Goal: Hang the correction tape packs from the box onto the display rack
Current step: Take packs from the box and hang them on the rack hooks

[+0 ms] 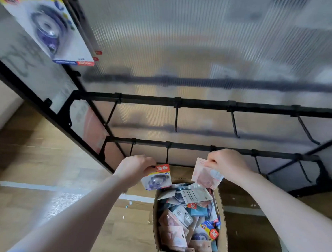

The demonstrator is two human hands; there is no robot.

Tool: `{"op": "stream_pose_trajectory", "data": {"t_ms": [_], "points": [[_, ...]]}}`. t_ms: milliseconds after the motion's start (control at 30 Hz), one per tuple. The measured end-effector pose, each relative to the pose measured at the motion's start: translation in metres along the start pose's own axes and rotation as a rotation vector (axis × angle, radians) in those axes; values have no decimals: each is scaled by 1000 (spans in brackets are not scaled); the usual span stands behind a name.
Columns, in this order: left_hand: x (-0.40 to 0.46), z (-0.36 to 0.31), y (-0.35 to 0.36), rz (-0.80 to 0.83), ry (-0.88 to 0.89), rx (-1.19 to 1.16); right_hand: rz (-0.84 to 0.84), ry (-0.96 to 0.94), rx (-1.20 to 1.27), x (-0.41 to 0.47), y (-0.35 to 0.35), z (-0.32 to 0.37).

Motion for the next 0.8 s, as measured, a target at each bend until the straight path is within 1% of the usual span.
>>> {"op": "stream_pose_trajectory", "data": {"t_ms": [67,200,300,467,667,800], "points": [[-15,-1,-22,-20,-7,38,-23,-23,-28,-13,-20,12],[-45,6,-68,-118,2,12,-78,-64,-40,-34,-64,34],[-65,15,-102,-133,-56,48,-114,-81,-67,-47,-102,53],[-100,27,-160,-232,-79,77,-215,-105,-92,-60,-160,80],[-134,50,-213,-337,-103,71,-265,-167,-67,-70,-208,121],[-156,58,-248,-428,-97,91,-278,-187,-149,-70,-230,145]]}}
Point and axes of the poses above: each hand's wrist, its own x-axis towards the middle knuckle, its own y-axis out of the palm, z = x × y, the point moved 3 cm from there along x, towards the middle knuckle, and after that the axes turned 14 degrees about z, right-handed, at the moved point
